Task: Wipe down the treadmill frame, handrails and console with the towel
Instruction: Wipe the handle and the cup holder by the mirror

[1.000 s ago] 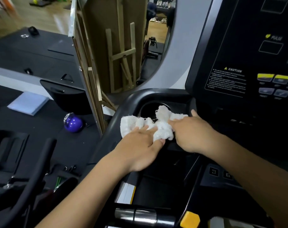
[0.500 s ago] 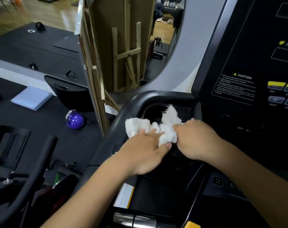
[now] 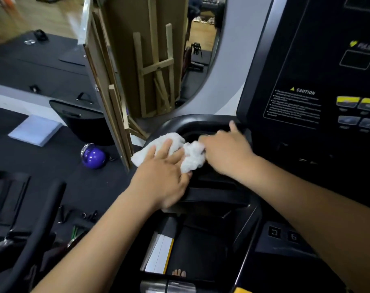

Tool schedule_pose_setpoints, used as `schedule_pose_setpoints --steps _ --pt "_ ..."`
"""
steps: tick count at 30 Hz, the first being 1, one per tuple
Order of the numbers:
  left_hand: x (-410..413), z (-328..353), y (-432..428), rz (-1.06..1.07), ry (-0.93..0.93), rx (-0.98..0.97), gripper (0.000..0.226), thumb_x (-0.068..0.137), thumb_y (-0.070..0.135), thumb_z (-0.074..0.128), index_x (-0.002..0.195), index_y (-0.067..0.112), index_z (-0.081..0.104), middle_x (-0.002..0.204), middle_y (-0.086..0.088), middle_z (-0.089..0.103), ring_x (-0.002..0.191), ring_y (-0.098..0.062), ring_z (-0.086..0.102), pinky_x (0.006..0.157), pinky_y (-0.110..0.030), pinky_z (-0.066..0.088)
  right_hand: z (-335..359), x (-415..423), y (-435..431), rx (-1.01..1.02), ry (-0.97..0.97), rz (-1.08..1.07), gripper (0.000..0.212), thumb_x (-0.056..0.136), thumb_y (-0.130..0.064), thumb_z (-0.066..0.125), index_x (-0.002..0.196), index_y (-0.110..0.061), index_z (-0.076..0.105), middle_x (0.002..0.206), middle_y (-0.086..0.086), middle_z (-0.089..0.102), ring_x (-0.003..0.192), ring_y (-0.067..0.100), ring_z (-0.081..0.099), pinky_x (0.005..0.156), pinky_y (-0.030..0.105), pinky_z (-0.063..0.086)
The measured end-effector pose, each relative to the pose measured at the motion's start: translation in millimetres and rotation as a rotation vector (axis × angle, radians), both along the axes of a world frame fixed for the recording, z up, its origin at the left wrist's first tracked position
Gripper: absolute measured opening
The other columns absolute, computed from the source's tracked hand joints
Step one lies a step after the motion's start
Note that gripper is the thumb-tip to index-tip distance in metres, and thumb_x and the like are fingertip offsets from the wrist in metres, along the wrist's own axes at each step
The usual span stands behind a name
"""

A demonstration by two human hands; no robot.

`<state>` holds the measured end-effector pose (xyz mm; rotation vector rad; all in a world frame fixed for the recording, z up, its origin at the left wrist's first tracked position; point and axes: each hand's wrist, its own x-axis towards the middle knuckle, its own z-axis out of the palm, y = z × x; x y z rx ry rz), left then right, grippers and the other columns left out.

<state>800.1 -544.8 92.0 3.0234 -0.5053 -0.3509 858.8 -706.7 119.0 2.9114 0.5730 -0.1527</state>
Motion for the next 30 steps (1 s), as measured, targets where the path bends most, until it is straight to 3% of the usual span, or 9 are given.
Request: schedule_pose_setpoints --steps 3,6,8,10,14,16,21,26,30 --pt "17 -11 -7 0.016 0.044 0.021 0.062 0.101 0.049 0.017 0.158 0.029 0.003 0.166 0.01 0.0 0.149 -0.022 -0.024 0.12 -0.051 -0.013 3 2 -2 0.166 -0.322 0.108 0.013 0.087 -0.013 0.057 0.094 -0.022 0.062 0.092 -0.002 0.065 0.098 0.023 0.061 0.098 0.038 0.04" --pt "15 -14 -4 -0.02 0.05 -0.003 0.061 0.101 0.052 0.018 0.158 0.034 0.006 0.166 0.011 -0.002 0.148 -0.019 -0.027 0.119 -0.05 -0.018 -10 -9 -4 0.001 -0.047 0.165 0.034 0.093 -0.015 0.052 0.126 -0.021 0.058 0.139 0.001 0.051 0.138 0.021 0.034 0.117 0.041 0.019" --pt "13 -14 2 -0.039 0.08 -0.058 0.062 0.1 0.057 0.02 0.157 0.035 0.013 0.166 0.011 0.0 0.148 -0.015 -0.027 0.118 -0.048 -0.02 -4 -18 -1 0.103 0.006 0.145 0.043 0.092 -0.014 0.049 0.134 -0.018 0.055 0.147 0.005 0.044 0.142 0.022 0.029 0.12 0.039 0.011" --pt "18 -8 7 -0.055 0.15 -0.228 0.061 0.096 0.058 0.025 0.154 0.039 0.027 0.165 0.016 0.006 0.149 -0.011 -0.023 0.118 -0.045 -0.021 0 -19 5 0.297 -0.077 0.127 0.039 0.091 -0.013 0.042 0.124 -0.016 0.062 0.129 0.008 0.058 0.126 0.026 0.047 0.109 0.034 0.029" --pt "26 8 28 0.116 0.122 -0.79 0.045 0.092 0.028 0.044 0.132 0.022 0.062 0.146 0.018 0.043 0.146 -0.001 0.016 0.119 -0.021 0.006 -19 -3 30 0.0 0.368 0.026 0.036 0.097 -0.009 0.034 0.123 -0.002 0.058 0.13 0.018 0.047 0.118 0.031 0.044 0.09 0.035 0.037" --pt "25 2 41 0.162 -0.008 -0.734 0.041 0.096 0.011 0.049 0.137 0.013 0.057 0.15 0.003 0.047 0.148 -0.007 0.02 0.121 -0.025 0.014 -26 13 36 -0.108 0.469 0.095 0.035 0.097 -0.005 0.036 0.124 0.001 0.058 0.125 0.017 0.053 0.115 0.03 0.049 0.079 0.031 0.04" --pt "17 -26 38 0.088 -0.042 -0.647 0.057 0.094 0.029 0.033 0.151 0.022 0.04 0.163 0.009 0.017 0.152 -0.014 0.0 0.121 -0.031 -0.004 -25 28 54 -0.261 0.616 0.142 0.017 0.092 0.003 0.045 0.082 -0.005 0.055 0.068 0.004 0.04 0.066 0.021 0.043 0.042 0.016 0.034" --pt "14 -30 34 0.133 -0.11 -0.761 0.061 0.082 0.014 0.036 0.138 0.025 0.057 0.156 0.014 0.027 0.152 -0.011 0.009 0.124 -0.035 -0.001 -22 39 31 -0.267 0.588 0.244 0.024 0.087 -0.004 0.049 0.11 -0.008 0.054 0.094 0.004 0.048 0.085 0.021 0.046 0.064 0.029 0.04" --pt "12 -28 34 0.163 -0.122 -0.821 0.056 0.083 0.015 0.039 0.134 0.019 0.061 0.152 0.012 0.037 0.149 -0.007 0.018 0.125 -0.037 0.007 -20 40 27 -0.278 0.668 0.254 0.027 0.088 -0.001 0.049 0.113 0.001 0.06 0.101 0.008 0.055 0.074 0.017 0.048 0.052 0.019 0.041"
